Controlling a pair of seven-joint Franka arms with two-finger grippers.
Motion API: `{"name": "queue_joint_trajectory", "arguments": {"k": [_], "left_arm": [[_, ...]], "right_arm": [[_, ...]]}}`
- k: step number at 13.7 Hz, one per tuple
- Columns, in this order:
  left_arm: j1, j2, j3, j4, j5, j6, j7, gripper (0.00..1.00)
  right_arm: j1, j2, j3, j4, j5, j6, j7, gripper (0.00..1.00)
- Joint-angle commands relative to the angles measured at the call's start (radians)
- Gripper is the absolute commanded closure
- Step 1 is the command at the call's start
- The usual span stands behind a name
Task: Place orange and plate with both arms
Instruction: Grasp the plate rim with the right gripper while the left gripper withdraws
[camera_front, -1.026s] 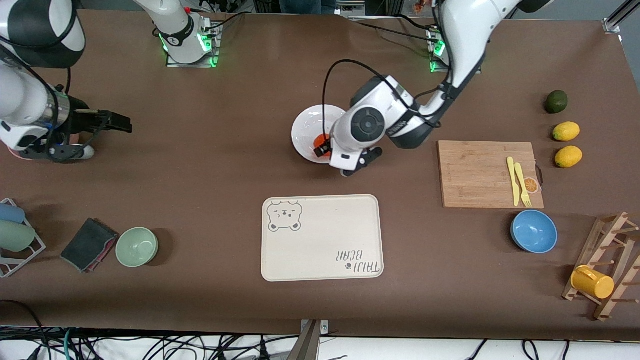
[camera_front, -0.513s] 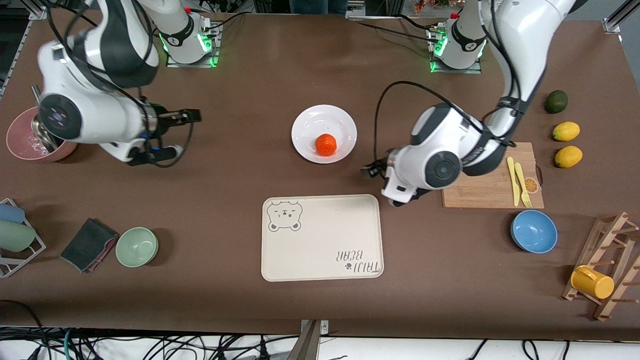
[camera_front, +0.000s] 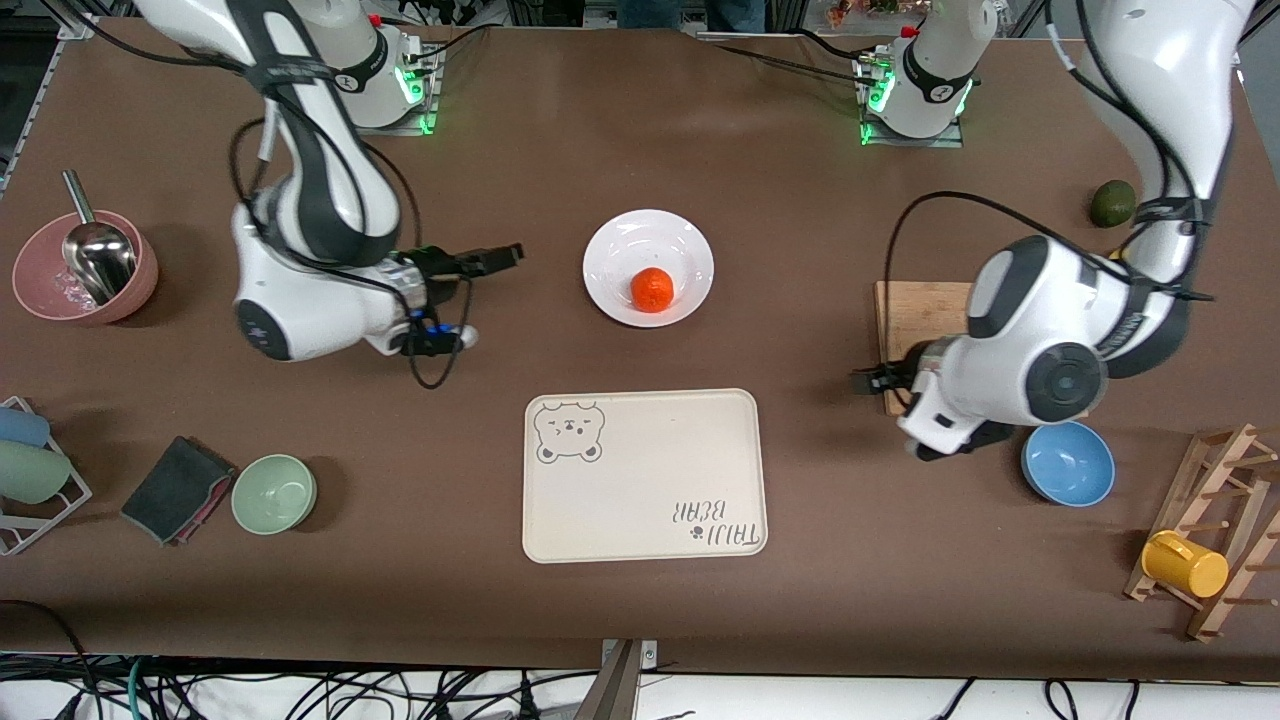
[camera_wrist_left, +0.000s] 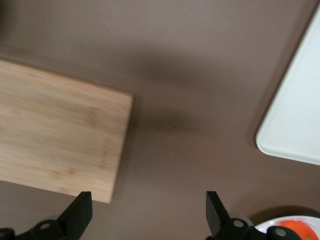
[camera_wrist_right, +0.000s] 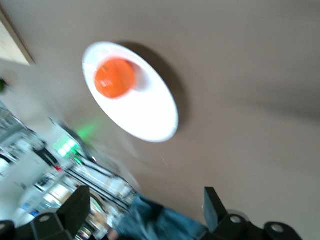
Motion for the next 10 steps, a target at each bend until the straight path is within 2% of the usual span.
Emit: {"name": "queue_joint_trajectory", "arguments": {"k": [1, 3, 4, 6, 7, 9, 10], "left_arm": [[0.035, -0.022, -0.008, 0.026, 0.064, -0.023, 0.071, 0.00], [0.053, -0.023, -0.008, 0.054, 0.108, -0.023, 0.098, 0.00], [0.066, -0.025, -0.010, 0.092, 0.111, -0.031, 0.100, 0.00], [0.113, -0.044, -0.022, 0.127, 0.104, -0.095, 0.106, 0.00], [0.115, -0.069, -0.016, 0.129, 0.104, -0.103, 0.135, 0.00], [0.132, -0.089, -0.013, 0.127, 0.101, -0.112, 0.180, 0.00], [0.148, -0.089, -0.019, 0.129, 0.099, -0.130, 0.207, 0.00]], "right_arm": [[0.025, -0.021, 0.051, -0.155, 0.171, 0.223, -0.138, 0.00], [0.027, -0.012, 0.065, -0.247, 0.288, 0.292, -0.296, 0.00], [0.025, 0.012, 0.065, -0.270, 0.320, 0.300, -0.443, 0.00], [0.030, 0.033, 0.065, -0.287, 0.403, 0.317, -0.502, 0.00], [0.037, 0.049, 0.069, -0.301, 0.463, 0.343, -0.521, 0.00], [0.054, 0.103, 0.085, -0.317, 0.657, 0.365, -0.721, 0.00], [0.062, 0.123, 0.085, -0.315, 0.699, 0.365, -0.784, 0.00]]}}
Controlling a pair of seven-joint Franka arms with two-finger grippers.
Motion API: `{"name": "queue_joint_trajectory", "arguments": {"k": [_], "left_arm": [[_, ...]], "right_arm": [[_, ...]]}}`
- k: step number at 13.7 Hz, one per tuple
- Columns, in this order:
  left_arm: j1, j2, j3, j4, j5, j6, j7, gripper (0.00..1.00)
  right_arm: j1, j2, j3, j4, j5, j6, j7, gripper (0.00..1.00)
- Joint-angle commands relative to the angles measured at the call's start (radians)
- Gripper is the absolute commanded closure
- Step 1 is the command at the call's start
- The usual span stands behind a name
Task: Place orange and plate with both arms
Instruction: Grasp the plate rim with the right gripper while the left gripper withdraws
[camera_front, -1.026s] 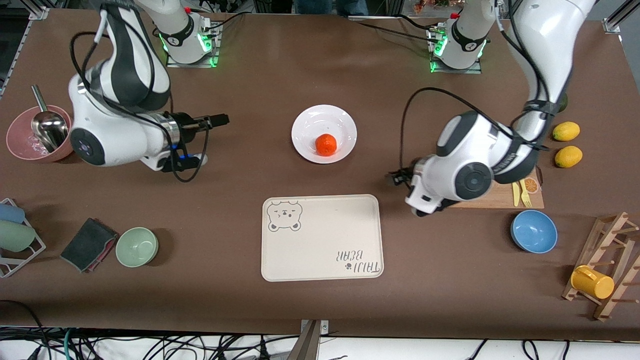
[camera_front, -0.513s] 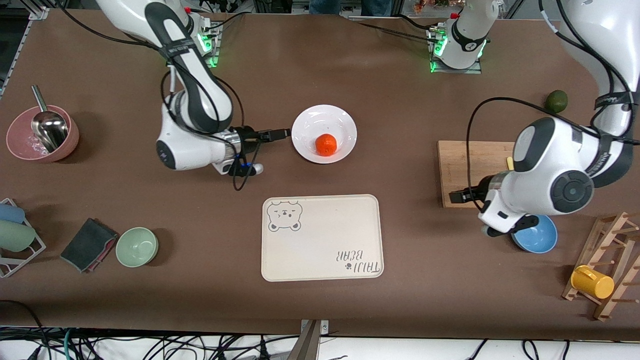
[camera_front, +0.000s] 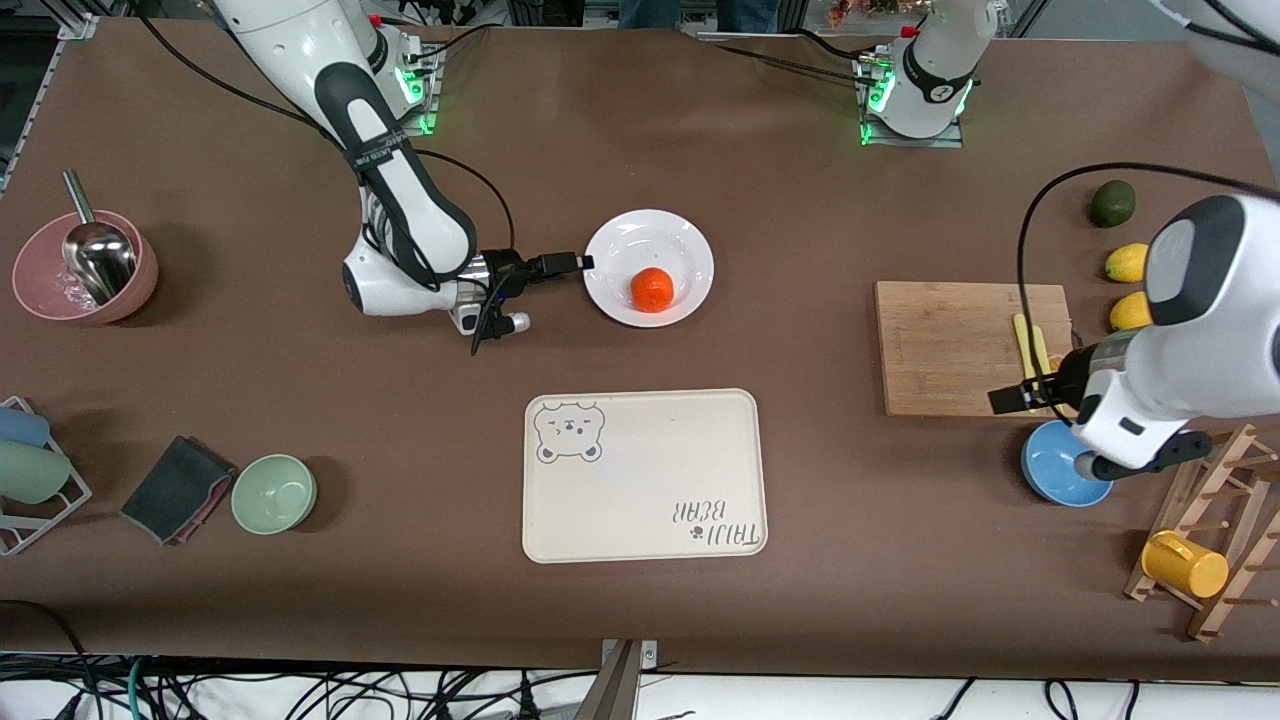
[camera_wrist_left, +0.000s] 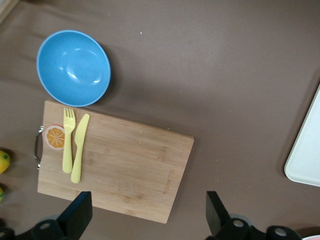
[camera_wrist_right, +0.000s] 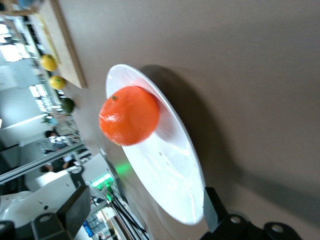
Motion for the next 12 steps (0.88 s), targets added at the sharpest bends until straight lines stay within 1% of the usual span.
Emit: {"name": "queue_joint_trajectory", "arguments": {"k": [1, 2, 4, 7, 8, 9, 10, 11, 12], "left_arm": [[0.032, -0.019, -0.019, -0.004, 0.012, -0.038, 0.094, 0.00], [0.033, -0.042, -0.016, -0.004, 0.001, -0.049, 0.125, 0.00], [0.053, -0.071, -0.015, -0.004, -0.029, -0.061, 0.176, 0.00], [0.076, -0.108, -0.017, -0.004, -0.060, -0.064, 0.179, 0.00], [0.078, -0.117, -0.015, -0.007, -0.063, -0.066, 0.179, 0.00], [0.086, -0.126, -0.012, -0.025, -0.068, -0.058, 0.187, 0.00], [0.077, -0.158, 0.000, -0.036, -0.078, -0.054, 0.210, 0.00], [0.061, -0.175, 0.018, -0.044, -0.078, -0.050, 0.227, 0.00], [0.023, -0.216, 0.058, -0.079, -0.080, -0.037, 0.231, 0.00]], "right_arm": [[0.020, 0.039, 0.009, -0.009, 0.104, 0.021, -0.130, 0.00], [0.027, 0.042, 0.011, -0.007, 0.107, 0.042, -0.130, 0.00], [0.081, 0.054, 0.009, -0.004, 0.156, 0.113, -0.136, 0.00], [0.100, 0.056, 0.009, -0.003, 0.162, 0.153, -0.140, 0.01], [0.107, 0.060, 0.009, 0.000, 0.162, 0.168, -0.143, 0.08], [0.126, 0.062, 0.009, 0.005, 0.161, 0.197, -0.145, 0.22], [0.147, 0.060, 0.009, 0.008, 0.161, 0.238, -0.154, 0.37], [0.156, 0.060, 0.009, 0.013, 0.159, 0.264, -0.172, 0.56], [0.158, 0.060, 0.009, 0.014, 0.159, 0.269, -0.189, 0.72]]}}
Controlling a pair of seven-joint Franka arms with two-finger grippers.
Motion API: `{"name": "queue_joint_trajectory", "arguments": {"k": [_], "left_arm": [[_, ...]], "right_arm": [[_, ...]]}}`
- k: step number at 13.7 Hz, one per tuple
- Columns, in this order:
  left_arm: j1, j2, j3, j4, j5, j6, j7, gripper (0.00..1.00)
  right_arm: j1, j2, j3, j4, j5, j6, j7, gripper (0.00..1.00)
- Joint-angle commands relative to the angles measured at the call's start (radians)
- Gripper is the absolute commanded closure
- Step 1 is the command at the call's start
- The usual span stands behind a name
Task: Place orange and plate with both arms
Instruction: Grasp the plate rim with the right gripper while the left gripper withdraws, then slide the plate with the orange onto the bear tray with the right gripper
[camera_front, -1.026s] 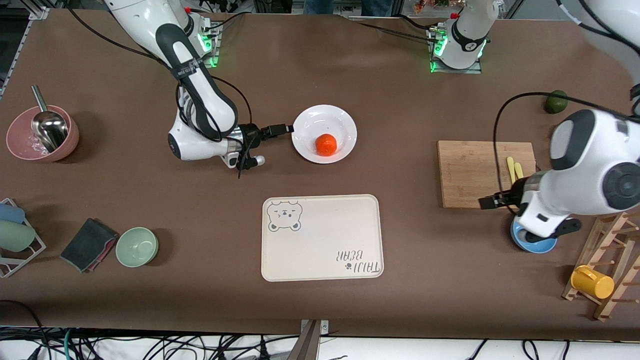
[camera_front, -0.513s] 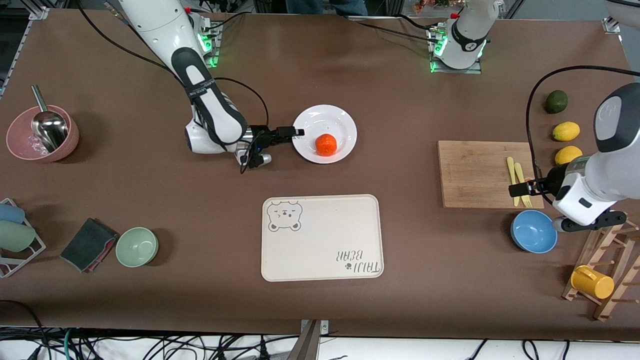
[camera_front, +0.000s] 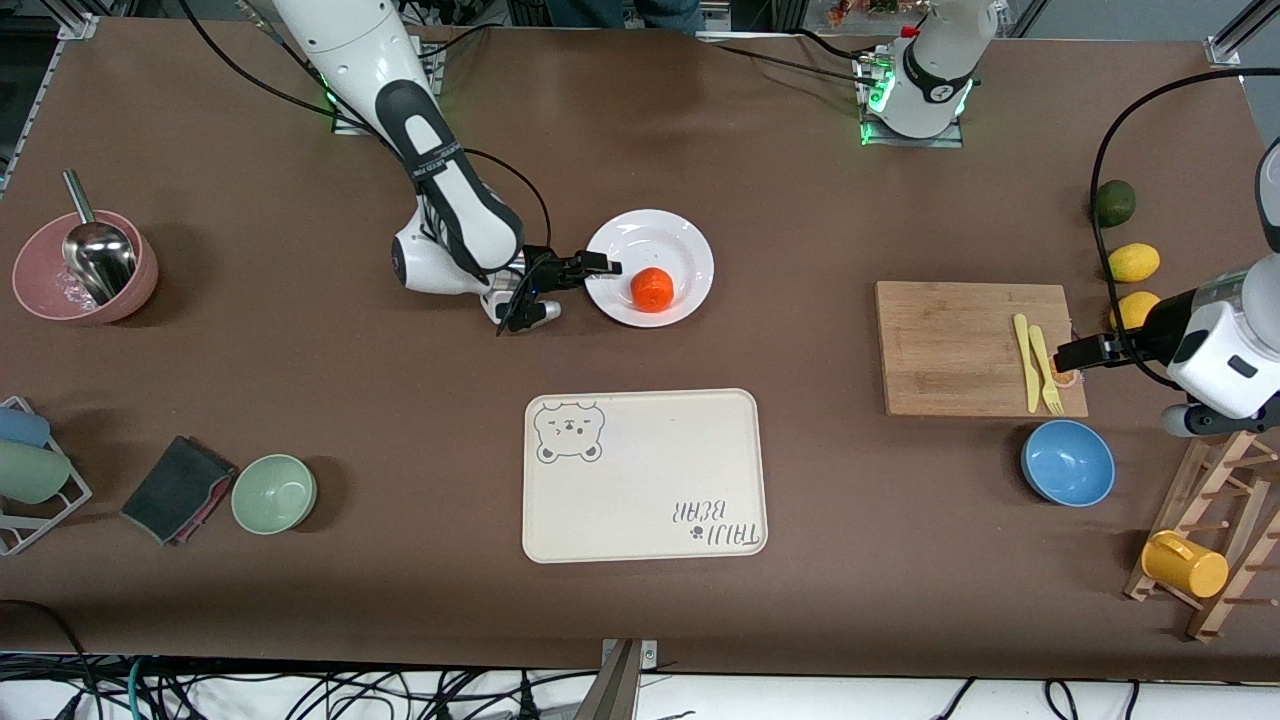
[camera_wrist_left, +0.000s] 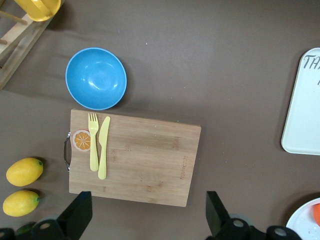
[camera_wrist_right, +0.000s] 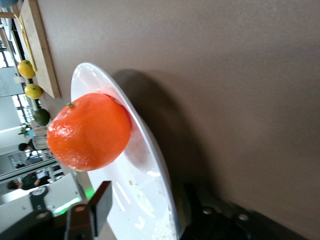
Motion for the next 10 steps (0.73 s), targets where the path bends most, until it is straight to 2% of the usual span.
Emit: {"name": "queue_joint_trajectory", "arguments": {"k": [1, 2, 3, 8, 9, 10], "left_arm": [[-0.090, -0.154, 0.123, -0.136, -0.056, 0.044, 0.045, 0.00], [-0.150, -0.217, 0.194, -0.204, -0.093, 0.072, 0.066, 0.00], [-0.175, -0.251, 0.237, -0.241, -0.127, 0.083, 0.104, 0.00], [-0.217, -0.343, 0.300, -0.298, -0.161, 0.072, 0.188, 0.00], [-0.268, -0.365, 0.352, -0.313, -0.161, 0.072, 0.189, 0.00], [-0.345, -0.388, 0.439, -0.333, -0.161, 0.072, 0.195, 0.00]], "right_arm": [[0.024, 0.004, 0.001, 0.010, 0.021, 0.041, -0.050, 0.85], [0.027, 0.002, 0.001, 0.012, 0.013, 0.042, -0.051, 0.97], [0.030, 0.002, 0.001, 0.012, 0.011, 0.050, -0.056, 1.00], [0.031, -0.025, -0.002, 0.015, 0.008, 0.061, -0.080, 1.00], [0.030, -0.041, -0.007, 0.019, 0.008, 0.059, -0.070, 1.00], [0.024, -0.057, -0.009, 0.022, 0.010, 0.056, -0.064, 1.00]]}}
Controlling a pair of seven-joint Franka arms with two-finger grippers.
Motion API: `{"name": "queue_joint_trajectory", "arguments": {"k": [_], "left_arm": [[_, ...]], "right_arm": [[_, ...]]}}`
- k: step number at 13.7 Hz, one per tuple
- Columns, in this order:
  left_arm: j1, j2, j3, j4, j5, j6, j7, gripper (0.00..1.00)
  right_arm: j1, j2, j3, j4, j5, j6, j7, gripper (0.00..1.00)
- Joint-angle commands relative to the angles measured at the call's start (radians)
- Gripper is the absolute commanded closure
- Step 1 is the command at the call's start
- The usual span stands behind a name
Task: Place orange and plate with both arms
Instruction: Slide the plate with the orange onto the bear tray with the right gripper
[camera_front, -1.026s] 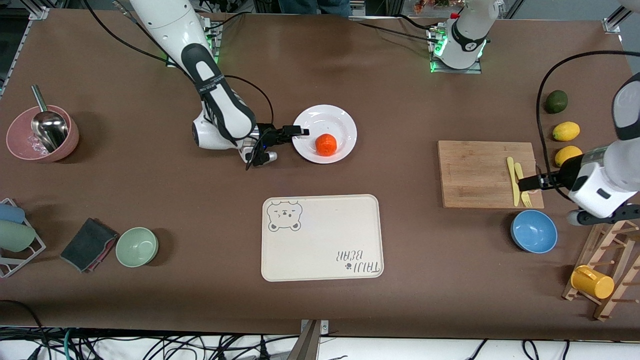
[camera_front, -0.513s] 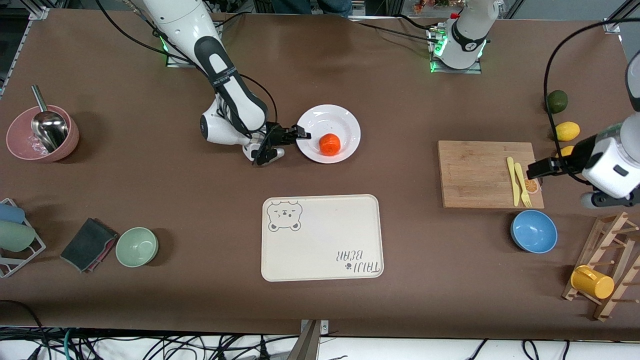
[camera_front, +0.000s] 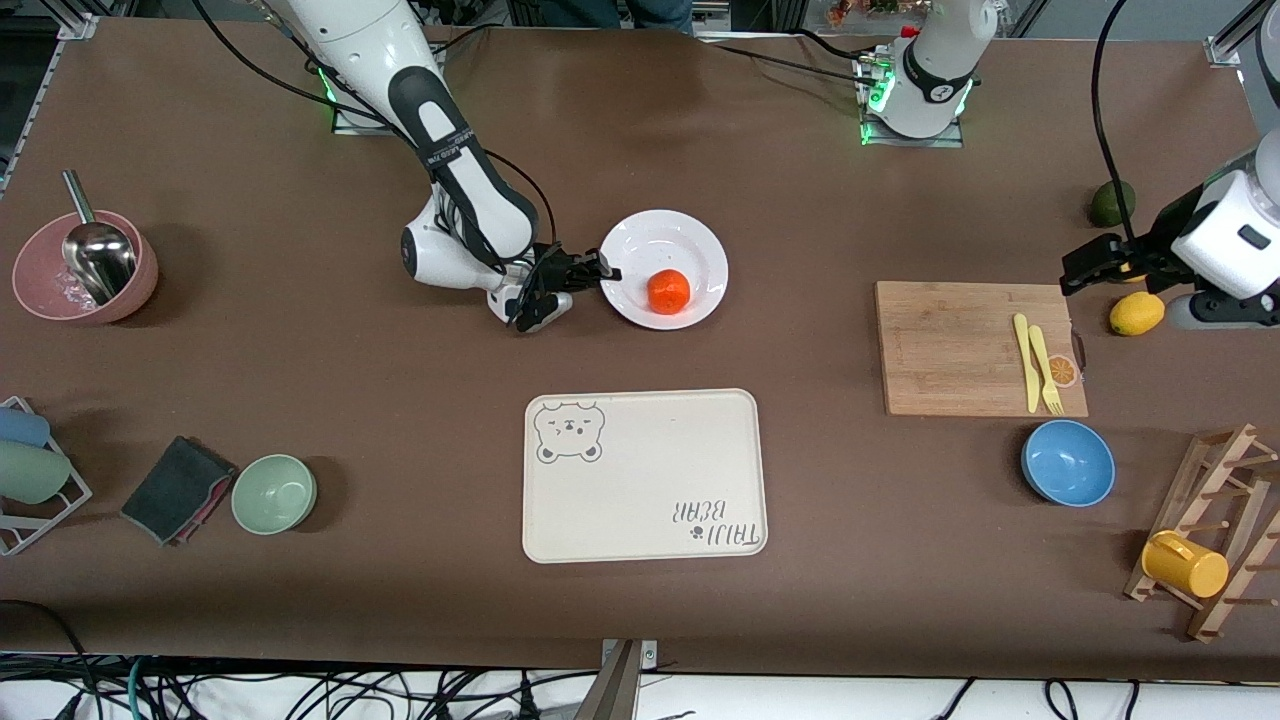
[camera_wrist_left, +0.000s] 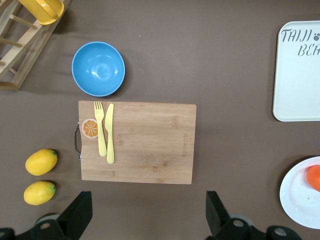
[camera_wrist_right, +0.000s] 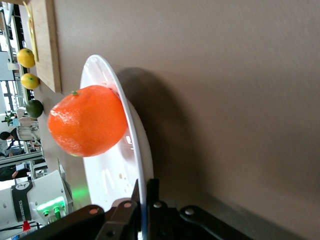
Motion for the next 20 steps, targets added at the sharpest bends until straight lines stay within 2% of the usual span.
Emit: {"name": "queue_joint_trajectory", "arguments": {"k": [1, 5, 7, 9, 13, 17, 18, 20], "left_arm": [[-0.146, -0.077, 0.171, -0.076, -0.028, 0.024, 0.063, 0.00], [-0.147, -0.067, 0.173, -0.061, -0.035, 0.019, 0.078, 0.00], [-0.147, -0.068, 0.173, -0.050, -0.032, 0.016, 0.078, 0.00], [-0.148, -0.061, 0.176, -0.029, -0.032, 0.013, 0.083, 0.00], [-0.127, -0.056, 0.179, -0.029, -0.034, -0.004, 0.081, 0.00], [-0.107, -0.056, 0.173, -0.029, -0.035, -0.005, 0.083, 0.00], [-0.108, -0.056, 0.173, -0.029, -0.034, -0.005, 0.083, 0.00], [-0.107, -0.044, 0.173, -0.030, -0.034, -0.007, 0.083, 0.00]], "right_arm": [[-0.001, -0.046, -0.012, 0.020, 0.010, 0.015, 0.033, 1.00], [-0.003, -0.056, -0.082, 0.144, -0.004, 0.011, 0.220, 1.00], [-0.024, -0.026, -0.108, 0.222, -0.071, 0.011, 0.295, 1.00], [-0.065, 0.047, -0.113, 0.314, -0.122, 0.011, 0.355, 1.00], [-0.093, 0.263, -0.114, 0.632, -0.143, 0.021, 0.513, 1.00], [-0.124, 0.491, -0.134, 0.917, -0.134, 0.026, 0.562, 1.00], [-0.124, 0.525, -0.134, 0.958, -0.133, 0.038, 0.576, 1.00], [-0.112, 0.537, -0.130, 0.959, -0.131, 0.073, 0.579, 1.00]]}}
